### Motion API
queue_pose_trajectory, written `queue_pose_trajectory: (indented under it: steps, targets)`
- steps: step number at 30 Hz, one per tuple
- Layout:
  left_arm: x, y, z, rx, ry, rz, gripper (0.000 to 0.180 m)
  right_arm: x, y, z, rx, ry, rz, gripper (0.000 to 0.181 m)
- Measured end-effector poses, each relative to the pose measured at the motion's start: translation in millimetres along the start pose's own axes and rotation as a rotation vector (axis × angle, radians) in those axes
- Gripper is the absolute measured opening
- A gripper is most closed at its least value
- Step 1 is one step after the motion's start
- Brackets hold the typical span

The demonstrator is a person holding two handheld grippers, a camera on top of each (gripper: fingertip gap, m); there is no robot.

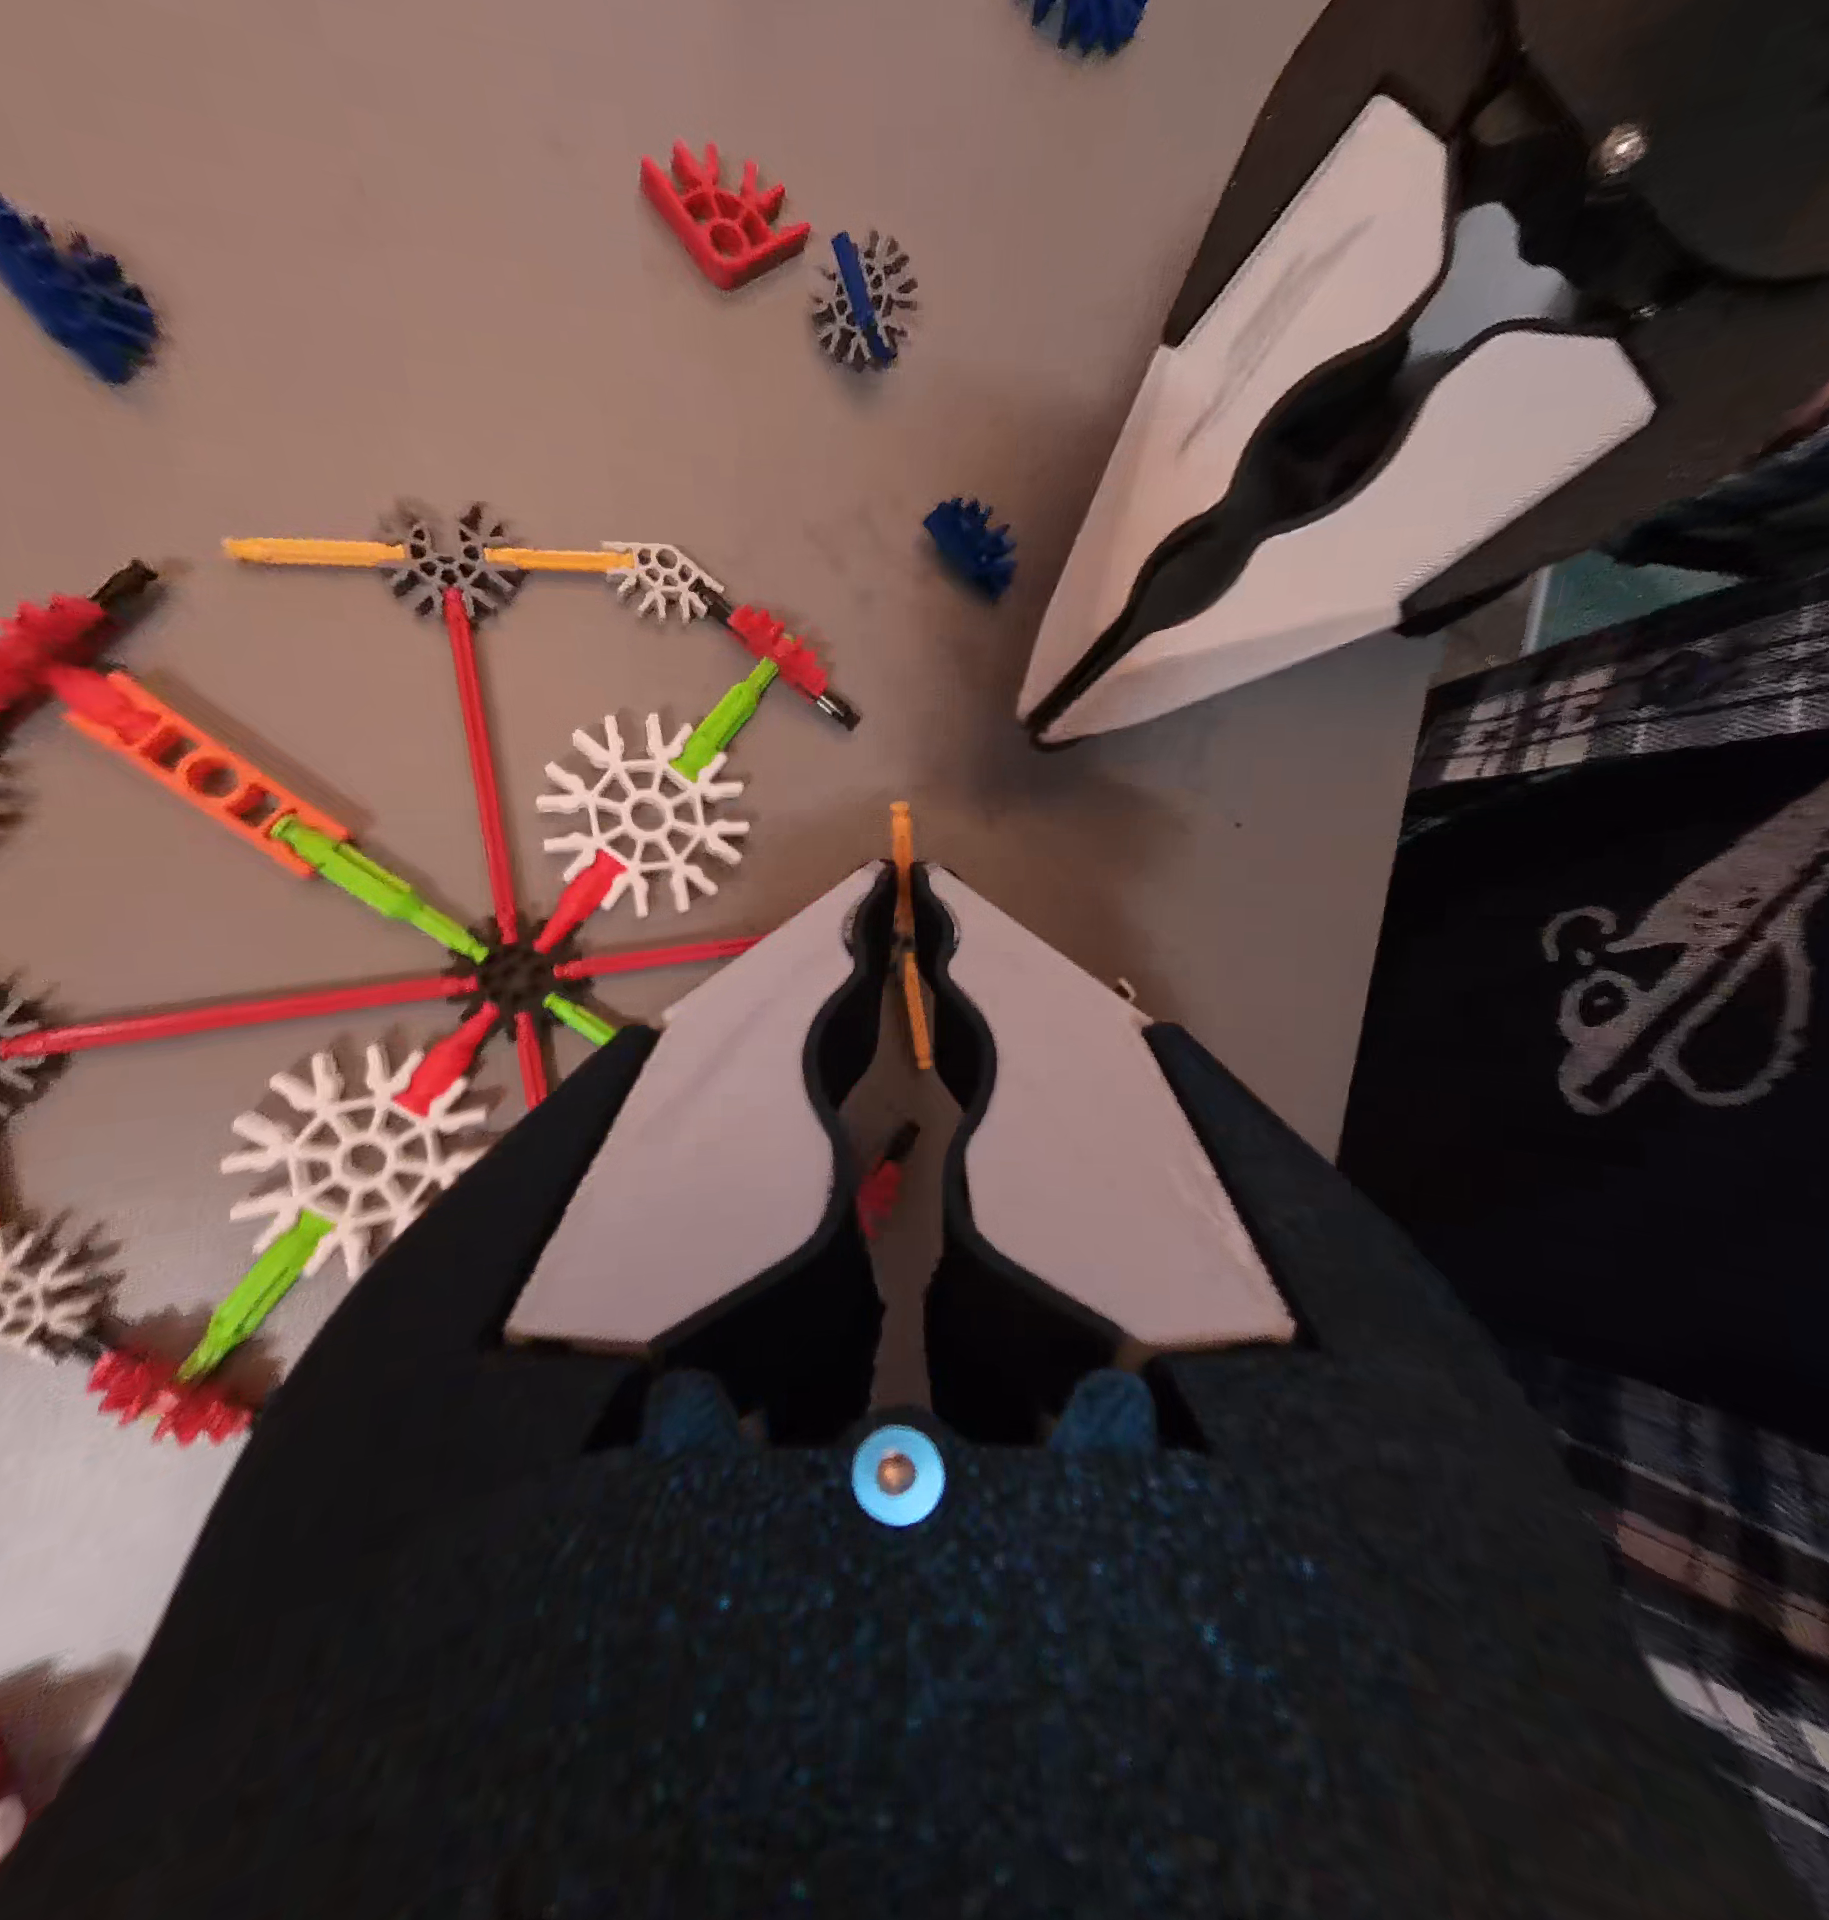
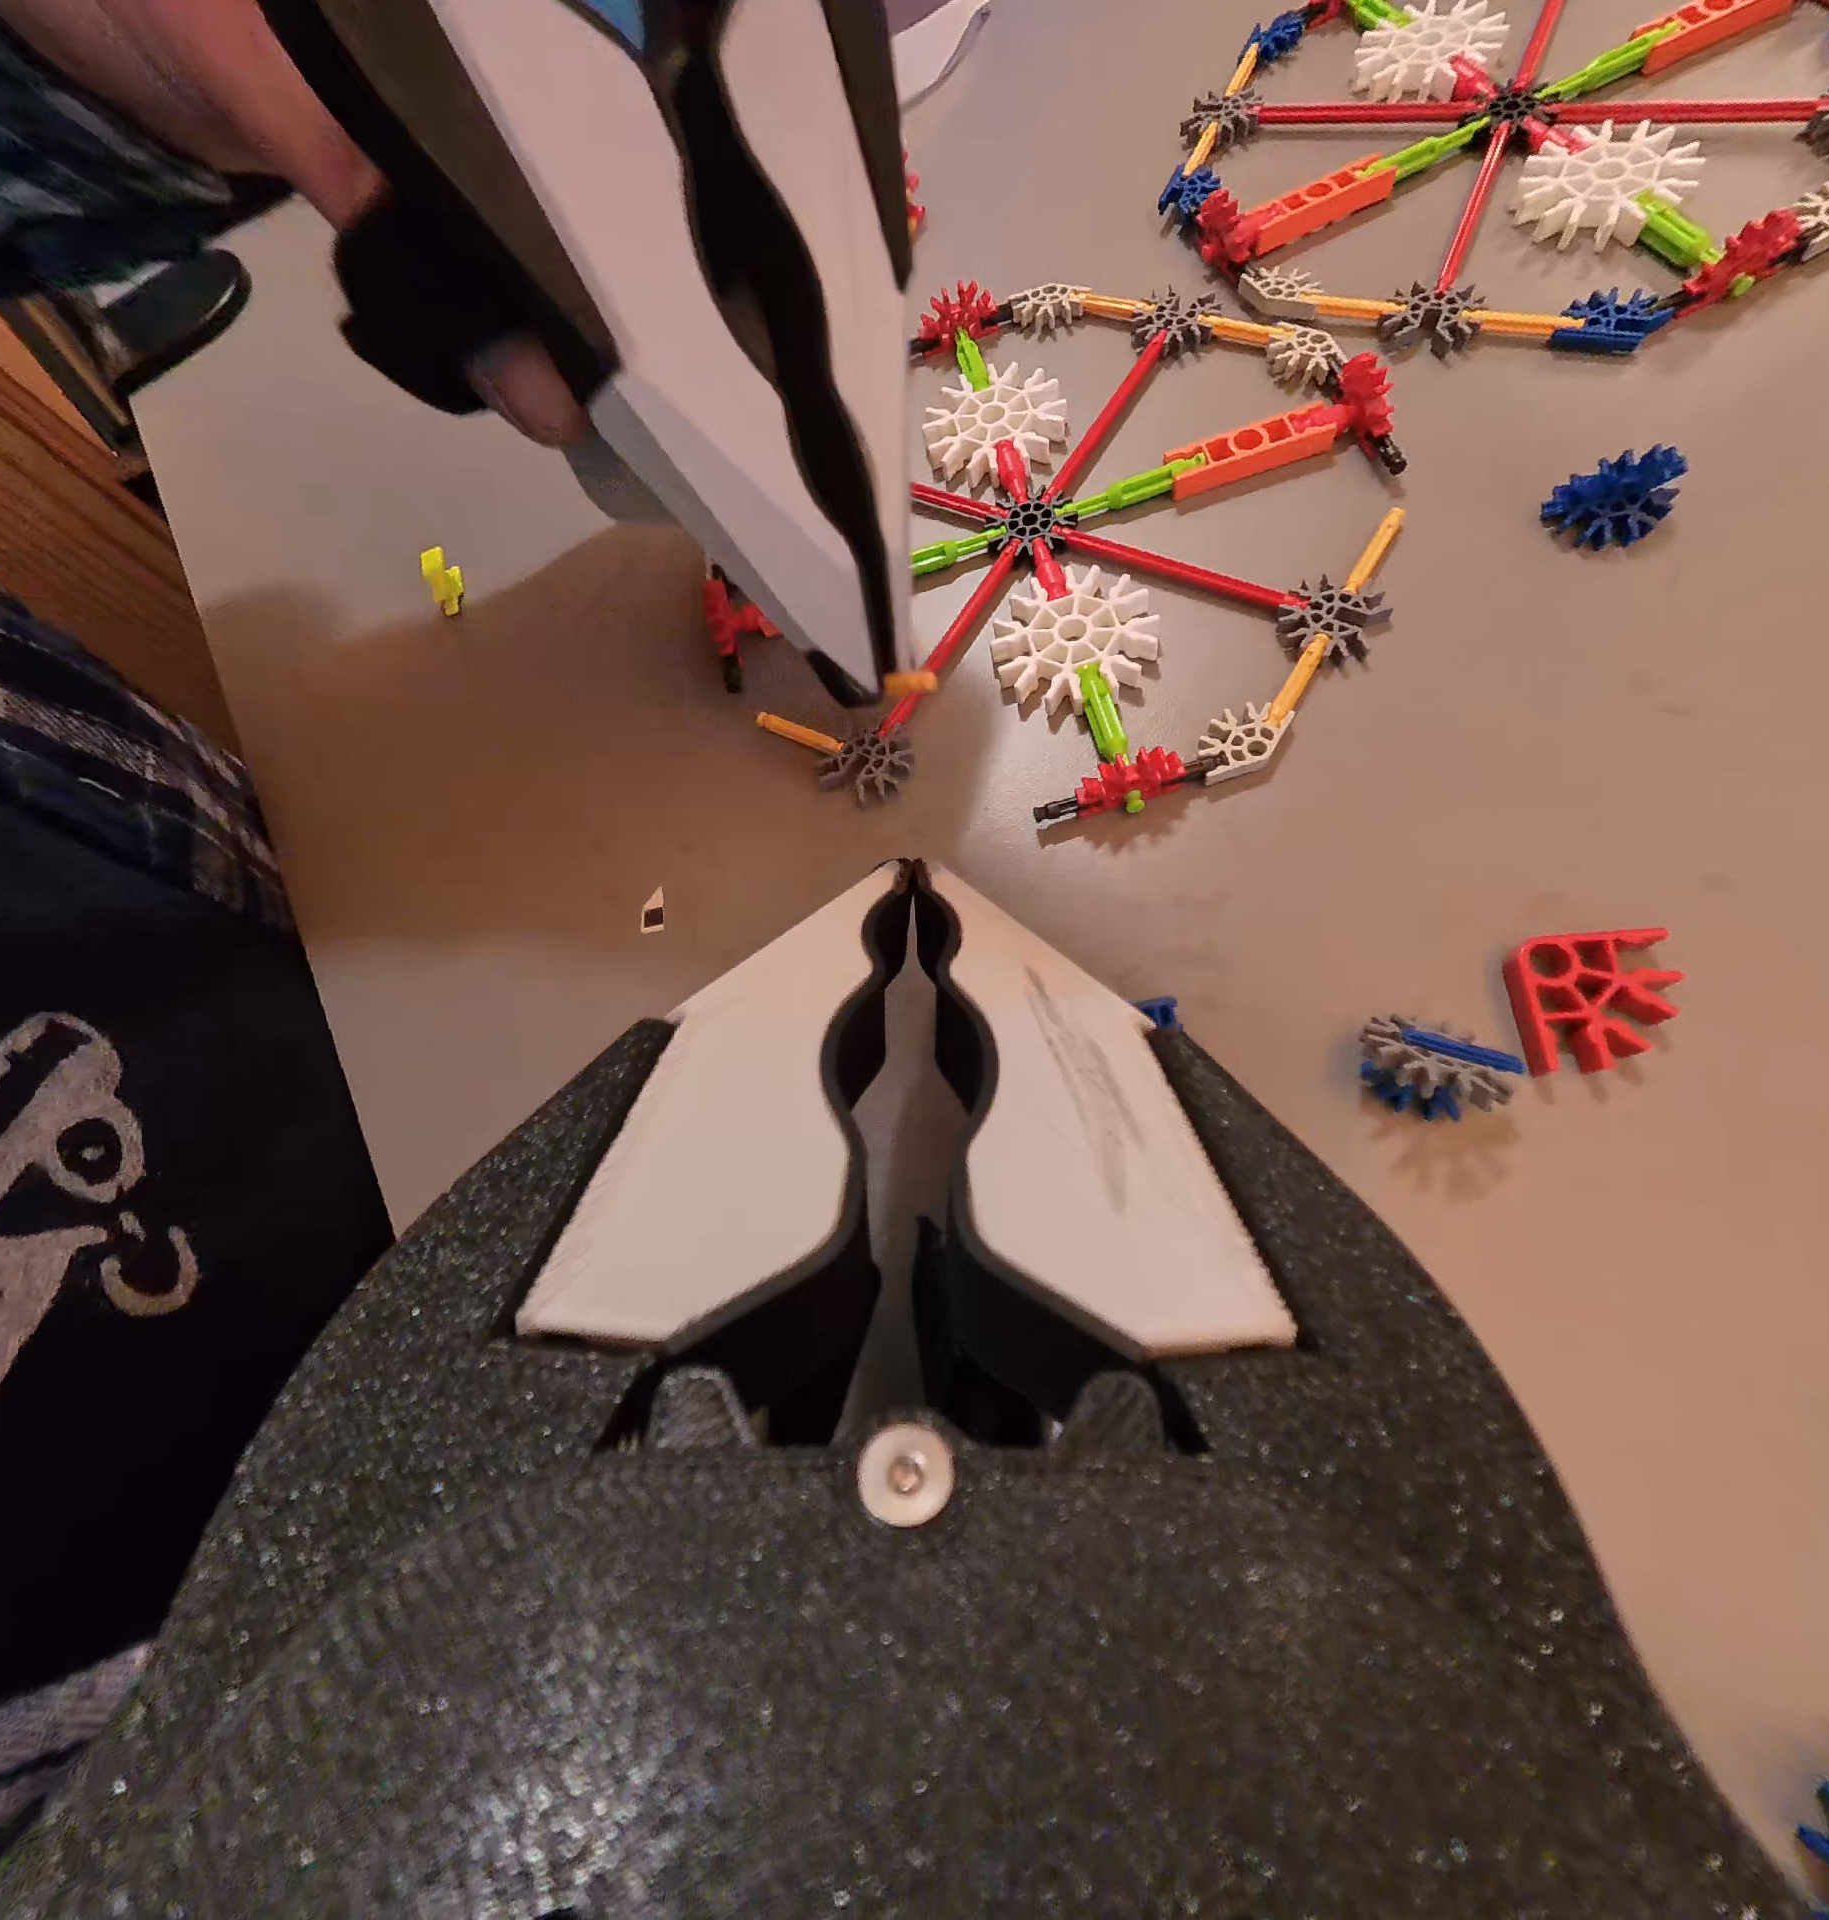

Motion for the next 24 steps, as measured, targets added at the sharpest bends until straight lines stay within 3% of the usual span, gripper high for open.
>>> queue_pose_trajectory:
  steps: [24]
  targets:
    - [0,-13,-6,-0.086,0.039,-0.09,0.001,2,4,1,0.026,-0.013,0.03,0.0]
Point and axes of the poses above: each gripper's, where its closed fingertips meet, y back along the fingers, x out of its top, z = x × y across the jaws, the point moved 7 cm from there along y, back along the fingers, and after that the axes turned 14 degrees about -y, right-handed, at the moved point
